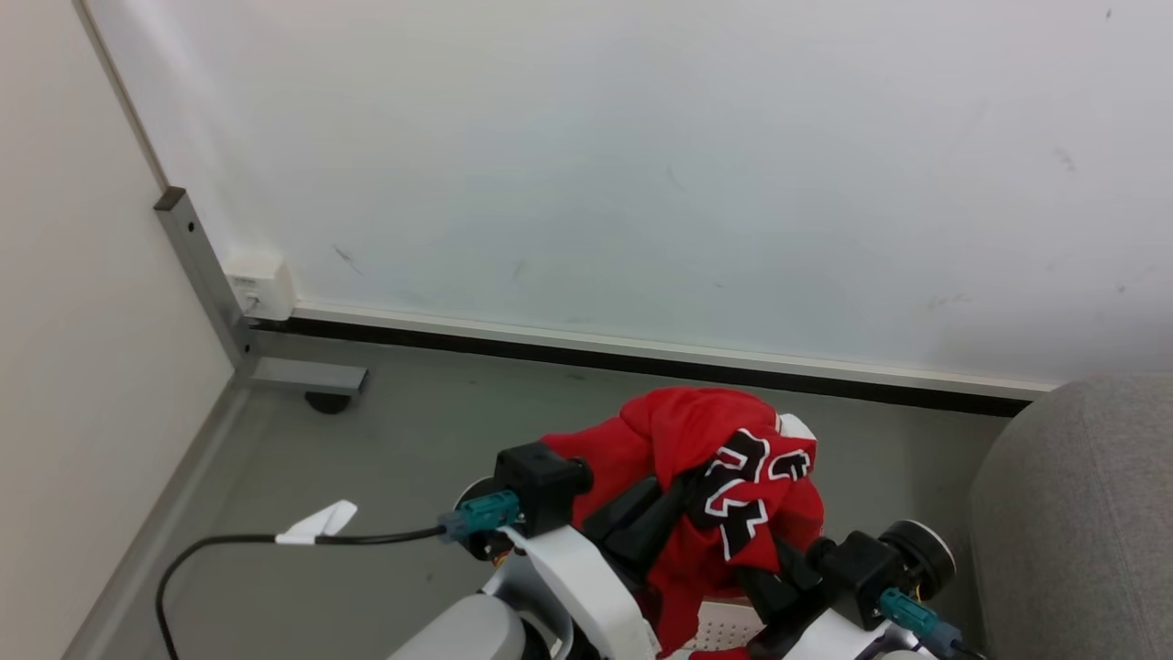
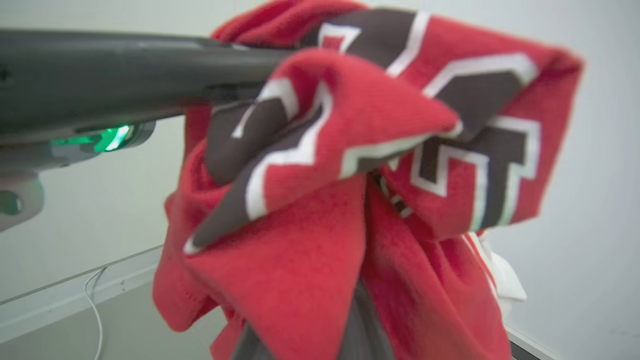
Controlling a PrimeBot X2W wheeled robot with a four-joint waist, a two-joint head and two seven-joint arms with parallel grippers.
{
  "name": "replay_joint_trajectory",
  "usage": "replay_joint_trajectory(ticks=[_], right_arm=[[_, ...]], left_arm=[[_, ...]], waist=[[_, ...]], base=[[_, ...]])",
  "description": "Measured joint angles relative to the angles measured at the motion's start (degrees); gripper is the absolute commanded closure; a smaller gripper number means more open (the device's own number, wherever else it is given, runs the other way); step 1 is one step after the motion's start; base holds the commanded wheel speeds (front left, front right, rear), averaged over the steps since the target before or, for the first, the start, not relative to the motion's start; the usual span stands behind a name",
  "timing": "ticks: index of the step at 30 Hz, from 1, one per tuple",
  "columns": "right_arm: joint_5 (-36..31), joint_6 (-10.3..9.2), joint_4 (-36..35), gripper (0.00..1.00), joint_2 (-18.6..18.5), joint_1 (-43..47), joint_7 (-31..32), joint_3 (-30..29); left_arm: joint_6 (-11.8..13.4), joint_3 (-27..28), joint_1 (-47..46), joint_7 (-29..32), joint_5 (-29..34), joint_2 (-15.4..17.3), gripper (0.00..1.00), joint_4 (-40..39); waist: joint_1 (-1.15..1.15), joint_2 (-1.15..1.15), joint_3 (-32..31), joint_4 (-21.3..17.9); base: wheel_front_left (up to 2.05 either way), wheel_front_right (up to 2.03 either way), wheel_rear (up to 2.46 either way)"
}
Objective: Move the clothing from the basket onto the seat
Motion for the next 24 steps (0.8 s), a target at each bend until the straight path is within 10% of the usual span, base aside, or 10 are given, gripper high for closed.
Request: replay_joint_trajectory(ticks=[19,21,22,24], right_arm=[[0.99,0.0,-5.24,1.0,0.4,1.52,0.0,-3.32],[1.11,0.0,-5.65,1.0,0.43,1.81,0.0,-3.64],[1.13,0.0,-5.86,1.0,0.45,2.01,0.0,-3.78],[1.16,0.0,-6.27,1.0,0.49,2.31,0.0,-4.17]], left_arm=[[2.34,2.02,-0.07,-1.8,-0.4,1.21,1.0,1.47],[2.52,2.31,-0.02,-2.11,-0.49,1.44,0.8,1.52],[2.42,2.3,-0.02,-2.15,-0.58,1.48,0.0,1.49],[2.24,2.13,-0.01,-2.54,-0.58,1.55,0.0,1.23]], waist=[[0.0,0.0,1.57,-4.03],[0.0,0.0,1.76,-4.73],[0.0,0.0,1.85,-5.1],[0.0,0.0,2.04,-5.97]], base=[[0.0,0.0,0.0],[0.0,0.0,0.0],[0.0,0.0,0.0],[0.0,0.0,0.0]])
